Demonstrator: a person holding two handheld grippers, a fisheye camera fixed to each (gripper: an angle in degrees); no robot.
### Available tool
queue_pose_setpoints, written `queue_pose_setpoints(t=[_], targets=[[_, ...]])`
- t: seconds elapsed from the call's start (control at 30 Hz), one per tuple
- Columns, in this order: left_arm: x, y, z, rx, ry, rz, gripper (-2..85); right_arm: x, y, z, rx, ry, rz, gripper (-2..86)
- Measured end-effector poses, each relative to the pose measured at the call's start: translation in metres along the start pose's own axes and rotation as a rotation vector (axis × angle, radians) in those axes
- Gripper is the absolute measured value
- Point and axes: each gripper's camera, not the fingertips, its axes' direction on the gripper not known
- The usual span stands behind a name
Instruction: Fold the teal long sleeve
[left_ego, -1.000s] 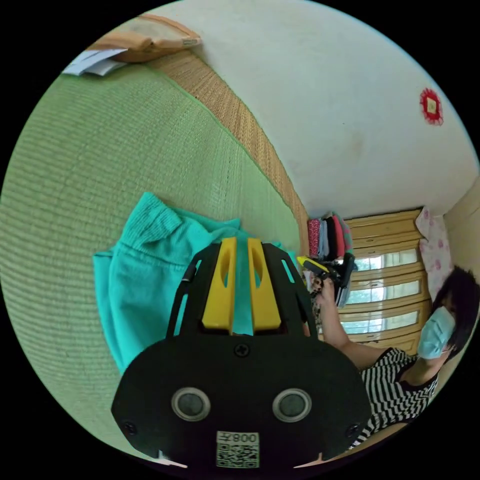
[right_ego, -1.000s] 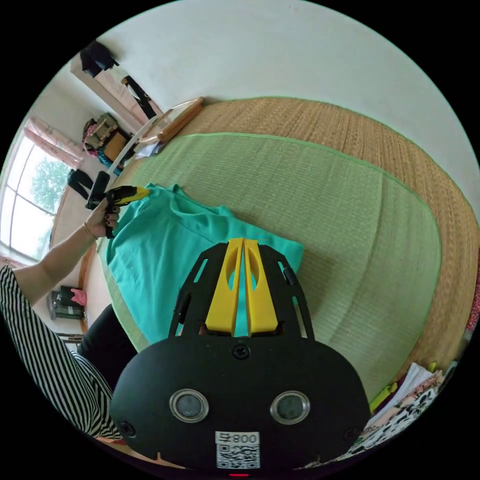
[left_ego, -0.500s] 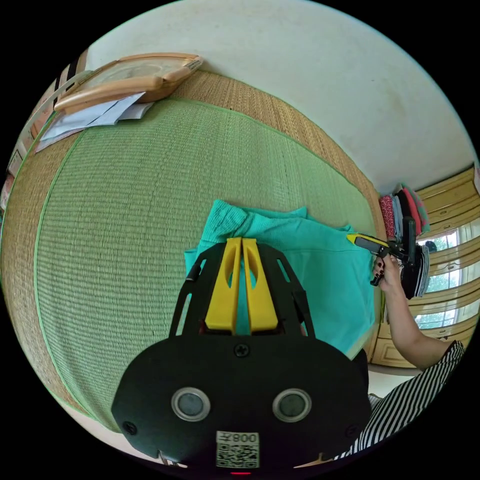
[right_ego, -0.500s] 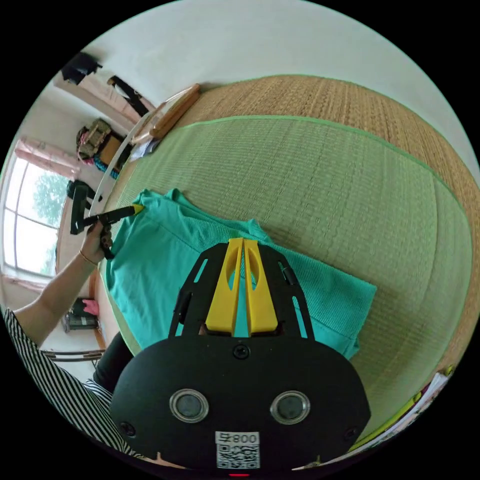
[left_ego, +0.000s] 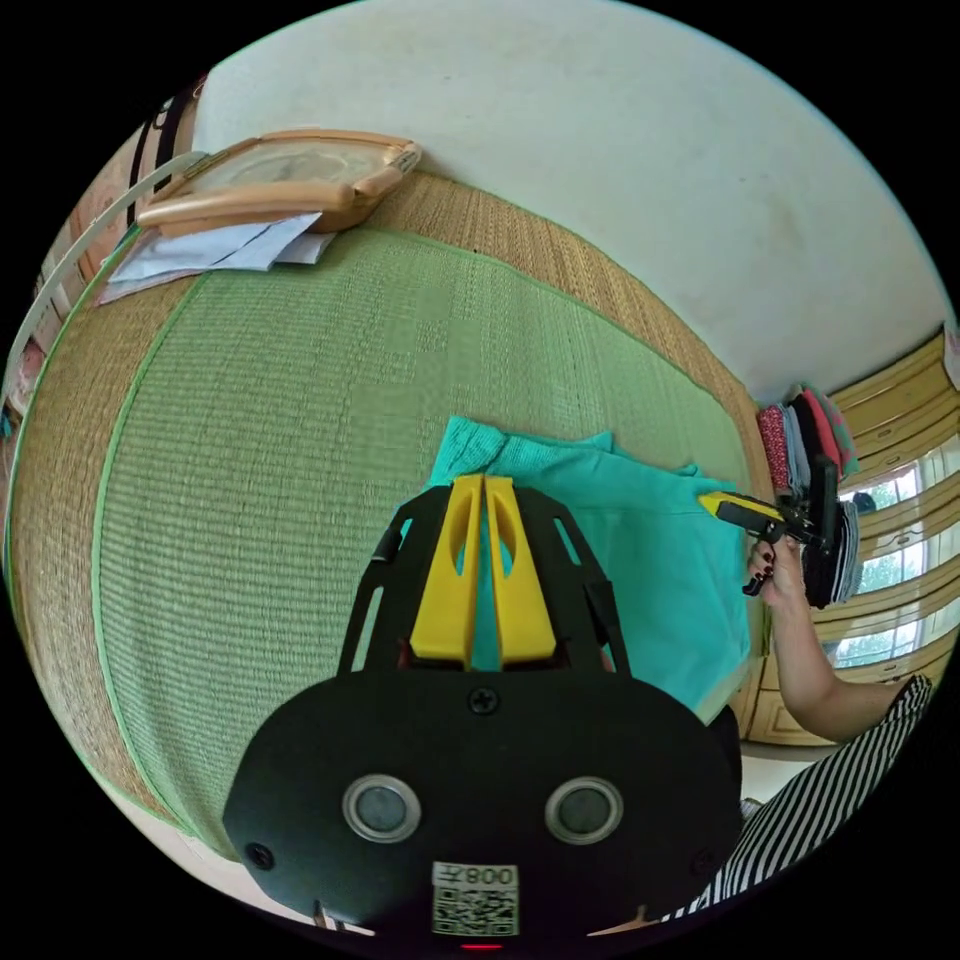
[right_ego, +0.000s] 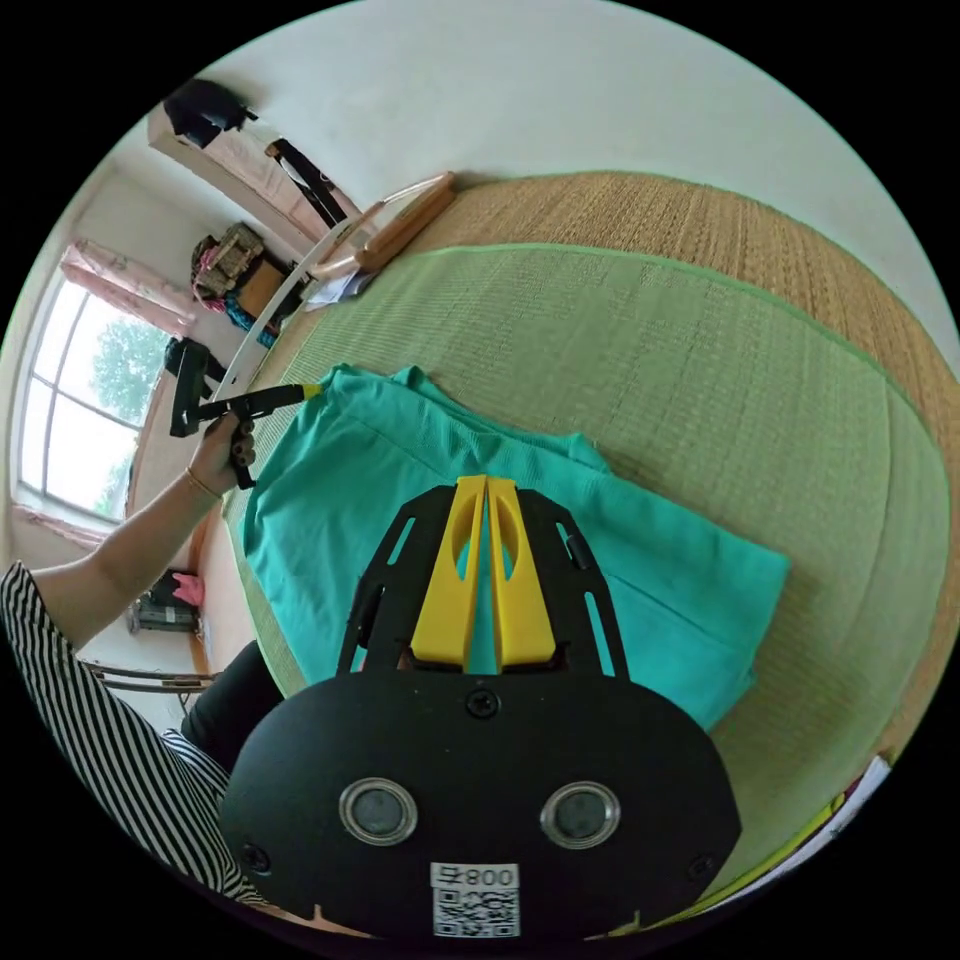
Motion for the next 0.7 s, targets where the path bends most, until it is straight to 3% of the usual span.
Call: queue_pose_setpoints(t=[0.23,0.33,0.5,0.7], targets=[[-0.039,0.043,-0.028,0.004,0.095,-0.044,5.4,0.020,0.085,-0.077,0.023,0.010,0.089,1.0],[-0.050,0.090,-0.047,-0.033,0.134,-0.023,7.8,0.026,0.136,-0.116,0.054,-0.054,0.154,2.2],[-0.087,0.168,-0.058,-0.095,0.233,-0.157,8.8,0.035,0.221,-0.160,0.053,-0.124,0.304,5.2],[-0.101,0.181,-0.058,-0.073,0.232,-0.160,8.2,0.038,0.294,-0.193,0.060,-0.183,0.470,6.4]])
